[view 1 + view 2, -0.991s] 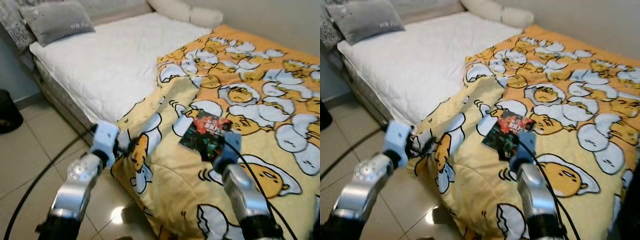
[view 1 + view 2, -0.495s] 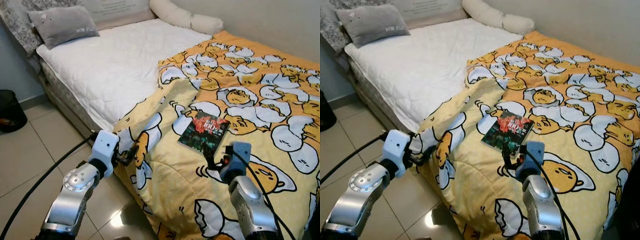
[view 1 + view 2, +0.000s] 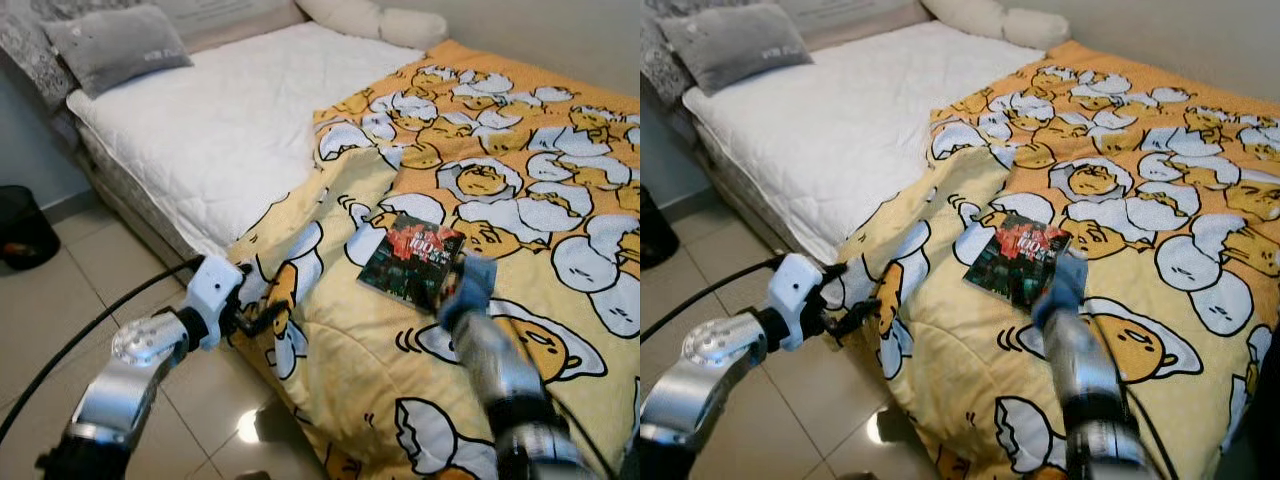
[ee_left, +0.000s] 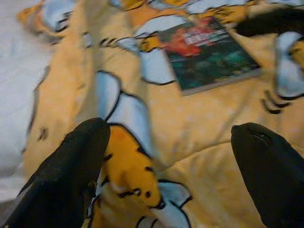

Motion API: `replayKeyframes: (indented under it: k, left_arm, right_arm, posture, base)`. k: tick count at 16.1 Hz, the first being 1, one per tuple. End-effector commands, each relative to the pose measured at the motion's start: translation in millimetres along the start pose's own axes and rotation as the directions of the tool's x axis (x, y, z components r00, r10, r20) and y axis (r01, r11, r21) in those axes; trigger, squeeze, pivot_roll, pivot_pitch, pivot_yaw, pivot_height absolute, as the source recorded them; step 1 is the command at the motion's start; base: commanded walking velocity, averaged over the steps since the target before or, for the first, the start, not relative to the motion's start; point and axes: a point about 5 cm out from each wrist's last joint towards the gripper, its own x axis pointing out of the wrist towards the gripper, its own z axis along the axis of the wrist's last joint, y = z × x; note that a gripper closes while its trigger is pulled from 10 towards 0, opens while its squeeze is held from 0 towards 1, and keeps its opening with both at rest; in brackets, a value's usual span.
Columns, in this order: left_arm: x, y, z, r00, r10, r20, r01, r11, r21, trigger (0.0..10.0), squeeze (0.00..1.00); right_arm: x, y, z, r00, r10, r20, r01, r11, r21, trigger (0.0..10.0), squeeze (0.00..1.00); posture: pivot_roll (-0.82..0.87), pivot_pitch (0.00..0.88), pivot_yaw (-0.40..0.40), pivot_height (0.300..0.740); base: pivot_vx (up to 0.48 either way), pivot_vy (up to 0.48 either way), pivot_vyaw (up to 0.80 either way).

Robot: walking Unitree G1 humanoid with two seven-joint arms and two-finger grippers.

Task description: Clean up the room

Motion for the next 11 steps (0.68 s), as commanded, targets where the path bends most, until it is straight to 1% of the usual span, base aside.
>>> replayKeyframes:
  k: [1,2,3,4,5,6,7,8,10,11]
  left_arm:
    - [0.7,0.7,1.1,0.999,-0.047,-0.002,0.047,0.999,0.010,10.0,0.29]
    - [1.1,2.1,1.3,0.996,-0.085,-0.015,0.085,0.996,0.033,10.0,0.29]
    - [0.8,4.3,0.0,0.993,-0.111,-0.039,0.114,0.992,0.061,10.0,0.29]
    - [-0.2,7.1,-1.2,0.991,-0.119,-0.057,0.124,0.989,0.076,10.0,0.29]
    - [-1.0,8.8,-1.7,0.991,-0.121,-0.060,0.125,0.989,0.078,10.0,0.29]
    - [-4.3,10.7,-3.7,0.989,-0.129,-0.072,0.135,0.987,0.083,10.0,0.29]
    - [-5.4,10.4,-4.4,0.988,-0.135,-0.076,0.141,0.986,0.085,10.0,0.29]
    - [-8.1,7.7,-5.6,0.986,-0.149,-0.079,0.156,0.984,0.088,10.0,0.29]
    - [-10.7,4.7,-8.5,0.986,-0.146,-0.084,0.153,0.984,0.091,10.0,0.29]
    - [-12.2,3.5,-9.3,0.986,-0.148,-0.083,0.155,0.984,0.086,10.0,0.29]
  right_arm:
    - [3.3,-2.4,1.1,1.000,0.002,-0.014,-0.001,0.998,0.070,10.0,0.39]
    - [8.5,-2.5,6.2,1.000,0.000,-0.026,0.003,0.993,0.115,10.0,0.00]
    - [12.4,-4.3,10.0,0.999,-0.012,-0.041,0.019,0.989,0.150,10.0,0.00]
    - [14.5,-6.6,12.1,0.998,-0.031,-0.055,0.040,0.981,0.188,10.0,0.00]
    - [15.2,-8.0,12.4,0.997,-0.042,-0.063,0.054,0.978,0.204,10.0,0.00]
    - [15.3,-12.9,8.8,0.992,-0.082,-0.099,0.102,0.970,0.222,10.0,0.00]
    - [14.9,-15.0,6.7,0.989,-0.098,-0.112,0.120,0.970,0.212,10.0,0.00]
    - [13.8,-18.5,1.5,0.985,-0.107,-0.134,0.137,0.961,0.239,10.0,0.00]
    - [12.5,-15.9,-8.6,0.983,-0.058,-0.173,0.117,0.928,0.354,10.0,0.00]
    - [12.8,-12.3,-9.7,0.987,-0.020,-0.159,0.088,0.899,0.428,10.0,0.00]
  posture:
    - [0.13,0.000,0.049,0.740]
    - [0.14,0.000,0.048,0.740]
    - [0.14,0.000,0.044,0.740]
    - [0.15,0.000,0.036,0.740]
    - [0.16,0.000,0.022,0.740]
    - [0.18,0.000,0.003,0.740]
    - [0.19,0.000,0.000,0.740]
    - [0.21,0.000,-0.017,0.740]
    - [0.22,0.000,-0.027,0.740]
    - [0.22,0.000,-0.030,0.740]
  base:
    - [0.000,0.000,0.00]
    - [0.000,0.000,0.00]
    - [0.000,0.000,0.00]
    - [0.000,0.000,0.00]
    - [0.000,0.000,0.00]
    - [0.000,0.000,0.00]
    - [0.000,0.000,0.00]
    - [0.000,0.000,0.00]
    - [0.000,0.000,0.00]
    - [0.000,0.000,0.00]
